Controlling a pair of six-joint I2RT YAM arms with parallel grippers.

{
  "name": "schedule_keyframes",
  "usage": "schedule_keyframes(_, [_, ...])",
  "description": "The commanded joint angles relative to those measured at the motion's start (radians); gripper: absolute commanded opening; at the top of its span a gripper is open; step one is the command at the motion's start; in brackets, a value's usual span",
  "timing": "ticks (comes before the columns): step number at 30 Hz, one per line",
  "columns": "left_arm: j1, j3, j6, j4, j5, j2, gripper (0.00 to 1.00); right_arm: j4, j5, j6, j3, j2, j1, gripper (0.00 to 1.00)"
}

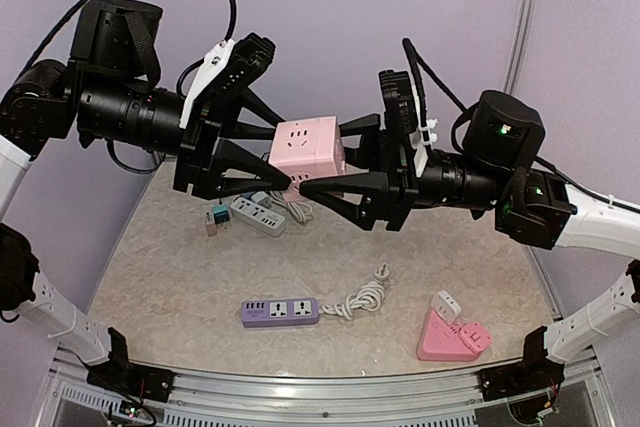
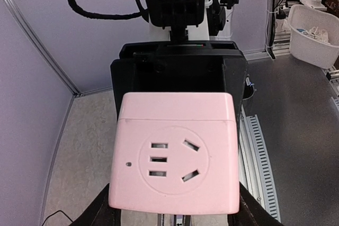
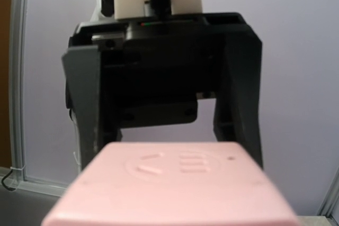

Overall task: Insert the plug
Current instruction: Adjust the plug.

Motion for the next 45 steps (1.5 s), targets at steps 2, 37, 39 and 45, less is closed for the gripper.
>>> schedule_keyframes(2, [-0.020,-0.011,0.014,0.010,-0.028,0.017,0.00,-0.006,0.092,0.085,0.009,-0.012,0.005,0.28])
schedule_keyframes(37, [-0.019,-0.137,0.189,0.113,-0.489,-0.023,0.00,0.375,-0.005,1.099,-0.078,0.158,-0.176,0.66])
schedule_keyframes(39, [-0.019,-0.143,0.191,0.109,-0.485,-0.024,0.00,0.400,-0.015,1.102,-0.082,0.158,-0.177,0.52])
schedule_keyframes(45, [-0.019,-0.152,0.197,0.125,-0.506,-0.020,0.00,0.418,-0.086,1.157,-0.047,0.198,-0.176,0.18])
